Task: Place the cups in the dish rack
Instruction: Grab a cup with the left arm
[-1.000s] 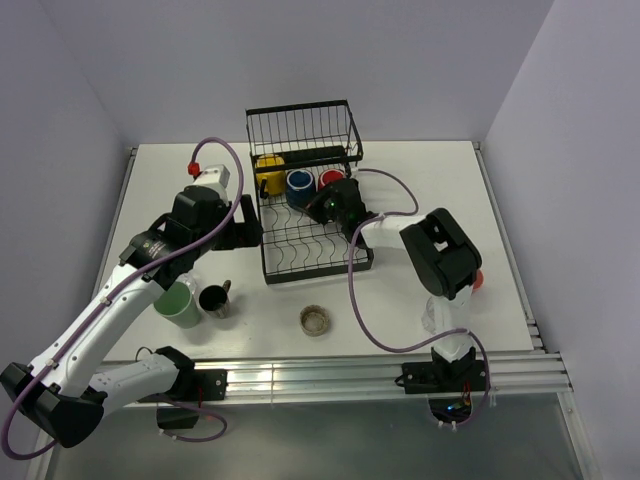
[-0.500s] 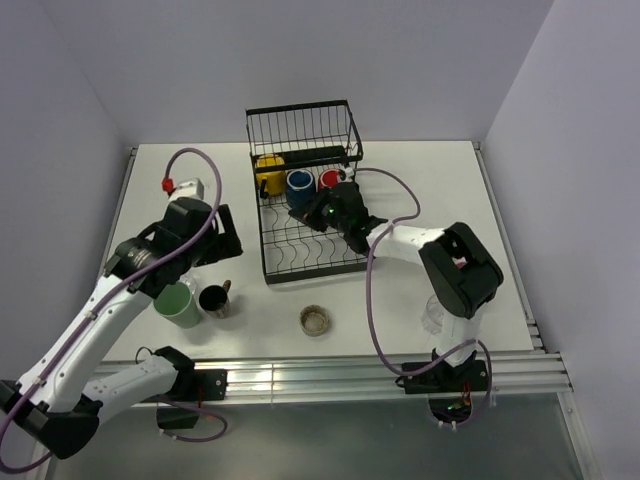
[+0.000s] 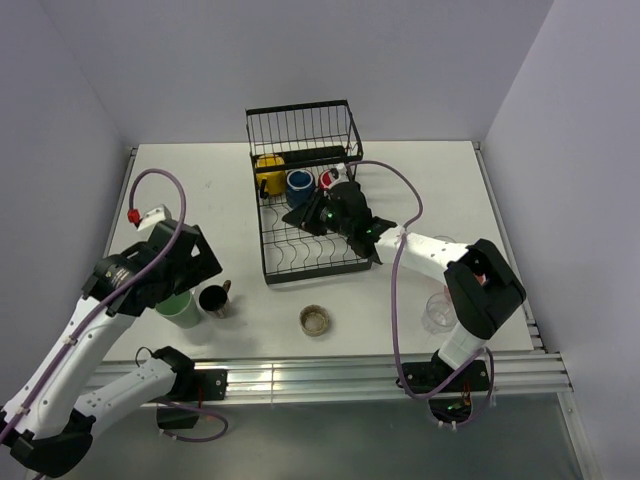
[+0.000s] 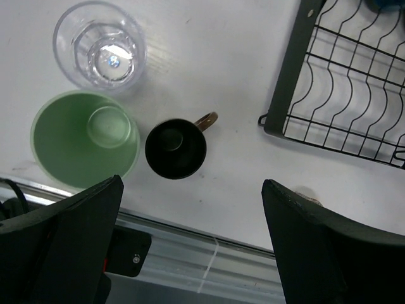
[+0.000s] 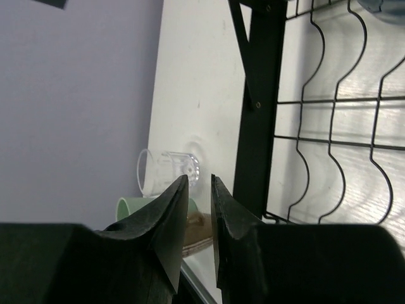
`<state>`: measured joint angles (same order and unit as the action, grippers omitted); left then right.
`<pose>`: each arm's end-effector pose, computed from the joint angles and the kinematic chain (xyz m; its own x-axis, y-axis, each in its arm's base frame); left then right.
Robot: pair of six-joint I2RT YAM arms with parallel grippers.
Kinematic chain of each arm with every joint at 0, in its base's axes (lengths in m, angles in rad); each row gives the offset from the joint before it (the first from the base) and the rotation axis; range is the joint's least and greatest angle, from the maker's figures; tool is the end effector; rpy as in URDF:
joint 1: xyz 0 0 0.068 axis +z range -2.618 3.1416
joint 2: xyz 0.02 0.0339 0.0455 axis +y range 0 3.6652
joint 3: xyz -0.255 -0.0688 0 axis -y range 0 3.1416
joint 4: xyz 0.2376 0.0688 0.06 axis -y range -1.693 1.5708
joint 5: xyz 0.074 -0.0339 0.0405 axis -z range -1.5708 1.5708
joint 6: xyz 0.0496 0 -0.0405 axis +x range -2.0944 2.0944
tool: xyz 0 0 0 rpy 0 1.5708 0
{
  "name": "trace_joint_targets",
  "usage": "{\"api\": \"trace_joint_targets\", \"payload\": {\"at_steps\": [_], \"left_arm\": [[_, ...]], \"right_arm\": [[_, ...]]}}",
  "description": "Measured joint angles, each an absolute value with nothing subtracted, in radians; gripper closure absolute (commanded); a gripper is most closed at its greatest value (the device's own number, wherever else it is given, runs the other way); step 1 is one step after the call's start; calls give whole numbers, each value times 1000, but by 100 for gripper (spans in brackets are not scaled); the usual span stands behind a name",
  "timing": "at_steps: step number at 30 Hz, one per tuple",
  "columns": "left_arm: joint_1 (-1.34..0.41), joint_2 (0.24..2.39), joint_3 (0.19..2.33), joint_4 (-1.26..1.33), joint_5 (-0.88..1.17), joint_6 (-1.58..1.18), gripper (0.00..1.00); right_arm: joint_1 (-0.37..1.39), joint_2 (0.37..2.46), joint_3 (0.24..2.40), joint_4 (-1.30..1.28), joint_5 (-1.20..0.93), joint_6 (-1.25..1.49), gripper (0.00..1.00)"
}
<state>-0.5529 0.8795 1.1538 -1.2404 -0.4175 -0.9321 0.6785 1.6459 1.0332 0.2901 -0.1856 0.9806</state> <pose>0.1278 -0.0552 0.3339 -0.6453 -0.4642 -0.6067 -0.3929 0.8828 -0.2576 0.2935 0.2484 0.2413 -0.7631 0.4337 -0.4792 -0.2141 0.5300 0.8205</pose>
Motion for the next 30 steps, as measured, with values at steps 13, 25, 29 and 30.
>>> {"api": "trace_joint_targets", "payload": {"at_steps": [13, 25, 29, 30], "left_arm": [[-553, 851, 1100, -1333, -442, -1061, 4], [-550, 875, 1054, -1335, -442, -1083, 7], [-546, 897, 1047, -1331, -442, -1085, 7], [-545, 904, 1047, -1328, -442, -1086, 7]], "right_arm": [[678, 1645, 1021, 254, -224, 936, 71], [678, 1645, 1021, 249, -233, 922, 71], [678, 1645, 1021, 248, -237, 921, 71], [678, 1645, 1021, 248, -239, 921, 71]]}}
